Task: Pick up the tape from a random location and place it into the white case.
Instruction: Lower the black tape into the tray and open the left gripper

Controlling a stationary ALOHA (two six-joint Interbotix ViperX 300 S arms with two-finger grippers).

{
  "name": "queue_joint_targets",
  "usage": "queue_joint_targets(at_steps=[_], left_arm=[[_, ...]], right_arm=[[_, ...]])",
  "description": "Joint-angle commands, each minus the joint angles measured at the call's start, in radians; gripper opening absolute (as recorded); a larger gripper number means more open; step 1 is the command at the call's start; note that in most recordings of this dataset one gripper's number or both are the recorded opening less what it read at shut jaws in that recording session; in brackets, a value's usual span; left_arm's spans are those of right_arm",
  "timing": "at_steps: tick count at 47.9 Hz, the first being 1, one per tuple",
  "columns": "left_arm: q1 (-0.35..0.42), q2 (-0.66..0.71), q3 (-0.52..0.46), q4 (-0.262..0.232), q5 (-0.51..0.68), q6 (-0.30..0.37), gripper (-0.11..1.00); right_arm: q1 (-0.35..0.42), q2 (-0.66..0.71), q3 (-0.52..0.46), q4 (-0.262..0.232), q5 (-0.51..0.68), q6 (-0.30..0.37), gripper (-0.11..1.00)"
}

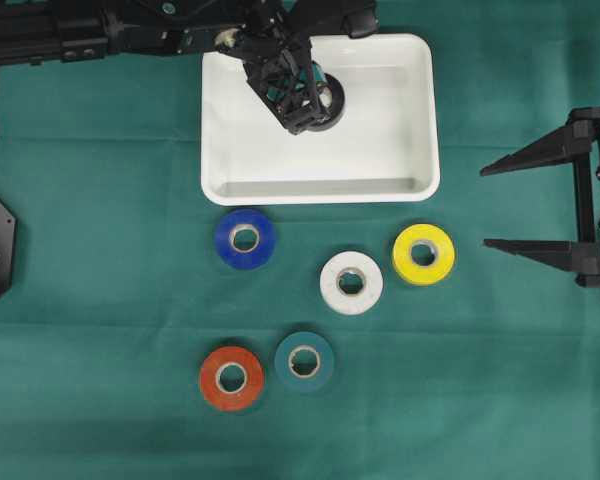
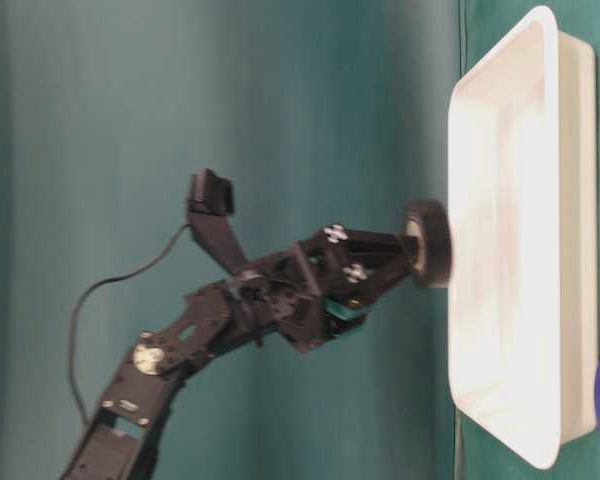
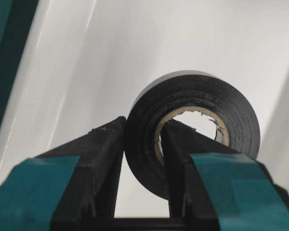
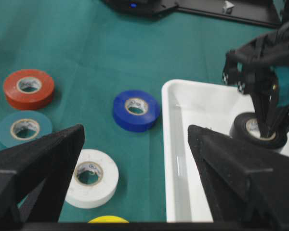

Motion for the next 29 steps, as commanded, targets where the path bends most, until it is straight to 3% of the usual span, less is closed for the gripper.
queue_joint_targets(at_steps=[1,29], left_arm=[[0.012,-0.008,0.002,0.002,-0.035,0.009,0.18],[0.015,0.081,0.023,-0.002,-0.115,0.011,0.18]], right_arm=[[-0.002,0.005,-0.026,0.0,-0.008,-0.002,0.9],[-0.003,0.005,-0.025,-0.008,-0.008,-0.003,0.9]])
